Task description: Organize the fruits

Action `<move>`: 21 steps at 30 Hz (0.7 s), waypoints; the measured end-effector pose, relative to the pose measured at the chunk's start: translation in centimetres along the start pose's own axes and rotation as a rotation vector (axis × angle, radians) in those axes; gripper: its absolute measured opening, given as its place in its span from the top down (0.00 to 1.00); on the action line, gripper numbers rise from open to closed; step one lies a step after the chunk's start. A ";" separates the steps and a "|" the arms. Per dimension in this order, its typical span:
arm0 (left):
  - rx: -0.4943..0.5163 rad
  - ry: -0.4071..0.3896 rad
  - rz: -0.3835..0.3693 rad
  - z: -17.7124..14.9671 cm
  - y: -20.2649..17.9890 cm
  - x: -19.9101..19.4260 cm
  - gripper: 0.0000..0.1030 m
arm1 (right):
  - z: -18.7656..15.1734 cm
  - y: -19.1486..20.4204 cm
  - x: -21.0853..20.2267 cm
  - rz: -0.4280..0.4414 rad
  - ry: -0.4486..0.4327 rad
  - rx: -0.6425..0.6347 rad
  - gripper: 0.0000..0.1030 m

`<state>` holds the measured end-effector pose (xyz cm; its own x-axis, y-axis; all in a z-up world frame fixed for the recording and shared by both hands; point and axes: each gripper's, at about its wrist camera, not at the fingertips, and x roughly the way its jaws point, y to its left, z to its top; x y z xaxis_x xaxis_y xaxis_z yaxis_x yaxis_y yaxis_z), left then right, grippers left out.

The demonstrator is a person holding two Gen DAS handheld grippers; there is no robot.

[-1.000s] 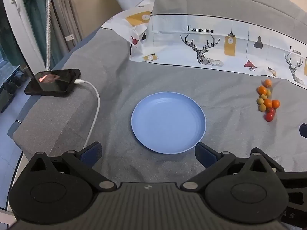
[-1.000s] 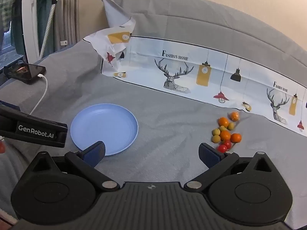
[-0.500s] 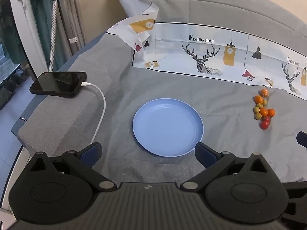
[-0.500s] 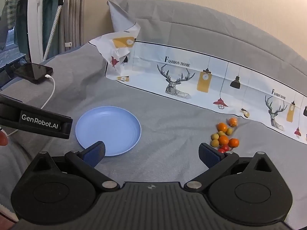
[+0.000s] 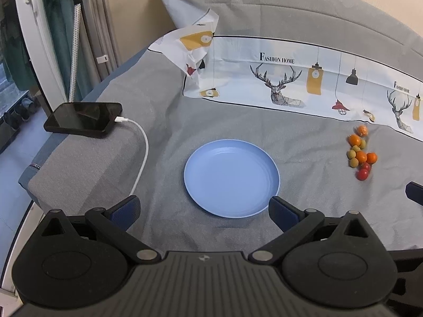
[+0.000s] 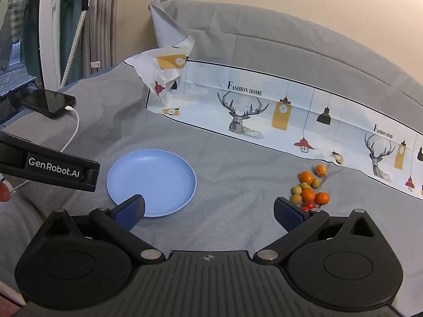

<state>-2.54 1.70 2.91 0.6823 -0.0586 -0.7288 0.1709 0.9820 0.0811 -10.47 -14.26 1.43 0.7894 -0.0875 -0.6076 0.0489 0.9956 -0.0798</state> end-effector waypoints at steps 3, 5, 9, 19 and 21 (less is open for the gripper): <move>-0.003 0.008 0.001 0.1 0.0 0.0 0.00 | 0.0 0.1 0.1 0.007 0.003 0.000 0.00; -0.006 0.011 -0.001 0.2 0.0 0.1 0.00 | 0.0 0.1 0.1 0.008 0.003 -0.004 0.00; -0.003 0.009 -0.002 0.2 0.0 0.2 0.00 | 0.1 0.1 0.1 0.013 0.004 -0.012 0.00; 0.007 0.027 -0.004 0.4 -0.2 0.6 0.00 | 0.2 0.3 0.4 0.012 0.010 -0.012 0.00; 0.005 0.030 -0.008 0.4 -0.2 0.6 0.00 | 0.3 0.3 0.5 0.013 0.011 -0.014 0.00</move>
<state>-1.87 1.45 2.67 0.6596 -0.0610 -0.7492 0.1799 0.9805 0.0786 -9.88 -13.95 1.34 0.7830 -0.0748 -0.6176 0.0300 0.9961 -0.0826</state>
